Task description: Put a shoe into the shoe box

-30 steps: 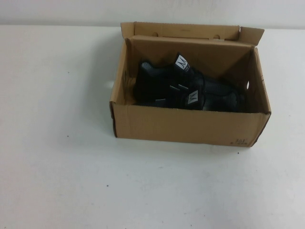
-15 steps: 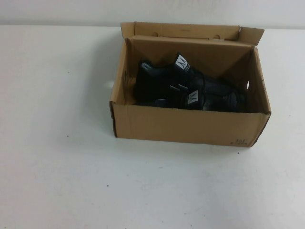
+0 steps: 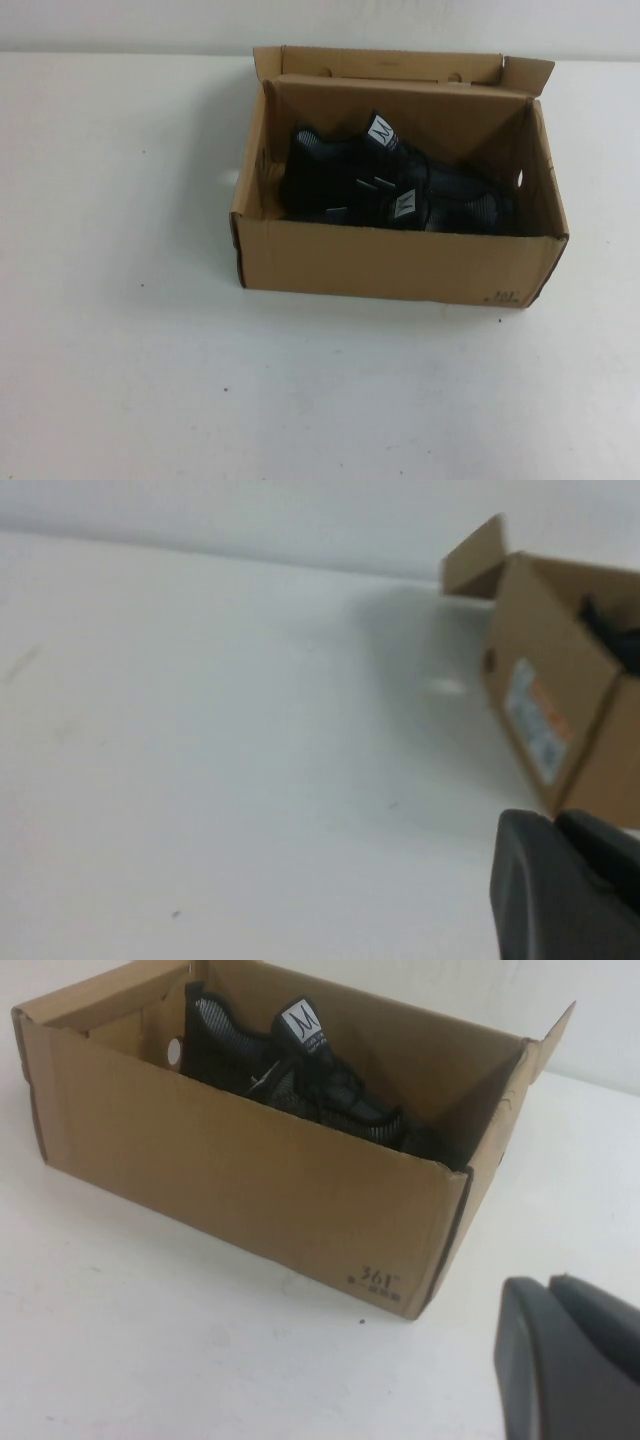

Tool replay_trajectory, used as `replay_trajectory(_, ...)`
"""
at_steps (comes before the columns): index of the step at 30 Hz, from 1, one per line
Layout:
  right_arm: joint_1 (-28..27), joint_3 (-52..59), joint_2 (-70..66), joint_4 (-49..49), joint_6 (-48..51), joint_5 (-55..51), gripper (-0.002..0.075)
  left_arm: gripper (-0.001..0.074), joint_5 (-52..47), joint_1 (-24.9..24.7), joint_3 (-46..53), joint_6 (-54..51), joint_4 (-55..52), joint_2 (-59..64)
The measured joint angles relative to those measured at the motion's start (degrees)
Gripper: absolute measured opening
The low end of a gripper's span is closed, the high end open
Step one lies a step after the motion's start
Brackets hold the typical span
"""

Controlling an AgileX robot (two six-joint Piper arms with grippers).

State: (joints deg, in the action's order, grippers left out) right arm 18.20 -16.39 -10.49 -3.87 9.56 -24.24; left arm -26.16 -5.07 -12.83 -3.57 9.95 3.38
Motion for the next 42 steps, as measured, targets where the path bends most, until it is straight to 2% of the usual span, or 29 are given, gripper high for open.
replay_trajectory(4,0.00,0.00,0.00,0.00,0.00,0.00,-0.0016,-0.0001,2.36,0.00,7.04,14.04,-14.80,-3.43)
replay_trajectory(9,0.00,0.00,0.00,0.00,0.00,-0.13,-0.0016,-0.0001,3.32,0.00,13.56,18.53,-19.64,-3.96)
replay_trajectory(13,0.00,0.00,0.00,0.00,0.00,-0.22,-0.0016,-0.0001,3.19,-0.22,14.21,17.18,-20.14,-4.00)
replay_trajectory(21,0.00,0.00,0.00,0.00,0.00,-0.22,-0.0016,-0.0001,3.19,-4.59,14.21,12.95,-20.18,-4.00)
replay_trajectory(32,0.00,0.00,0.00,0.00,-0.11,-0.22,-0.0016,-0.0001,3.38,-4.68,14.21,12.54,-17.57,-4.00)
replay_trajectory(36,0.00,0.00,0.00,0.00,-0.11,-0.22,-0.0016,-0.0001,3.68,-3.35,14.21,12.48,-15.07,-4.00)
replay_trajectory(42,0.00,0.00,0.00,0.00,-0.11,-0.36,-0.0016,-0.0001,3.68,0.43,14.21,12.35,-19.22,-4.00)
